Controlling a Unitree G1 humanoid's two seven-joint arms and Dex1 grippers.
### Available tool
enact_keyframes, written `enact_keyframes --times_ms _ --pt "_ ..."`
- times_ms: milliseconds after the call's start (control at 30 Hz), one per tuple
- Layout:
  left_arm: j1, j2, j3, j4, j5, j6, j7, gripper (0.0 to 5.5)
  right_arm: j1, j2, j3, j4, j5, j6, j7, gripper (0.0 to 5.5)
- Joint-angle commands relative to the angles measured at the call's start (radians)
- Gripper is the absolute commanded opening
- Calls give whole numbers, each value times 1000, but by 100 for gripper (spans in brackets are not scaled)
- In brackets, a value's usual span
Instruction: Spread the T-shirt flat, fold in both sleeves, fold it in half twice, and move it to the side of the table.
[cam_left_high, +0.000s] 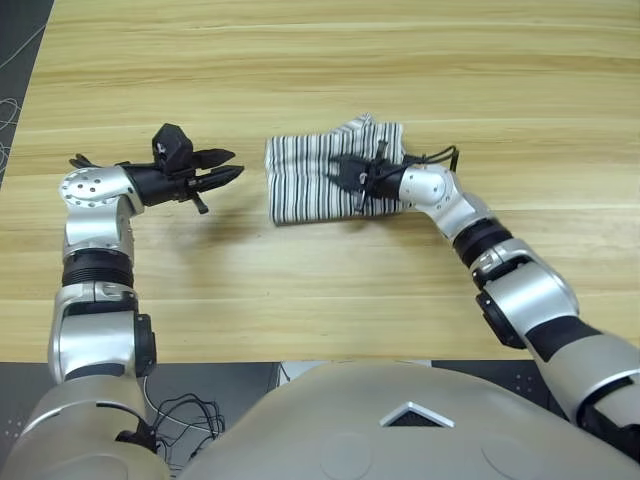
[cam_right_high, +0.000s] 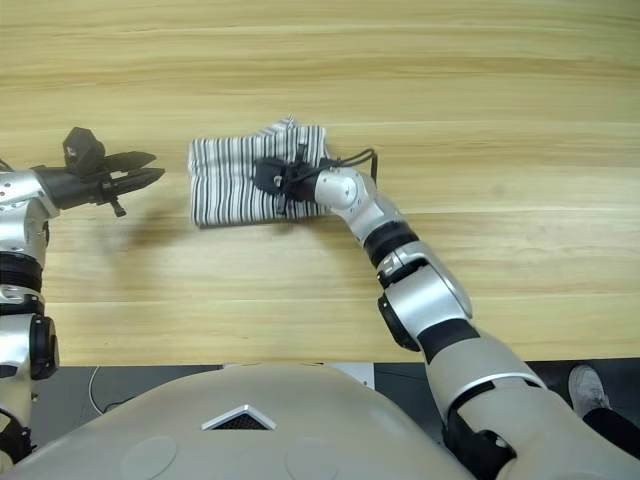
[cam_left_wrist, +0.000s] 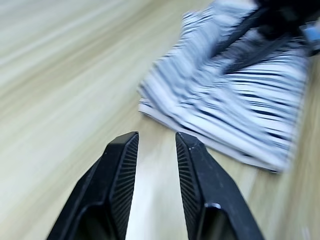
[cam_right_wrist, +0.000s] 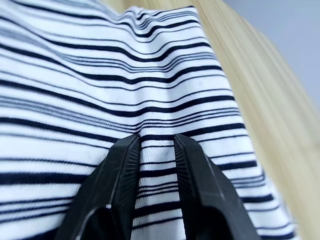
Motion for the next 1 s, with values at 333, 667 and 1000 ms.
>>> enact_keyframes --times_ms 333,667,1000 --pt "-187 -349 172 72 68 -133 872 138 163 -672 -192 89 22 211 -58 123" --pt "-218 -409 132 332 225 -519 1130 138 60 -132 -66 -162 -323 128 -1028 123" --pt "-221 -473 -6 427 387 -620 1217 185 182 -48 -167 127 -50 -367 -634 125"
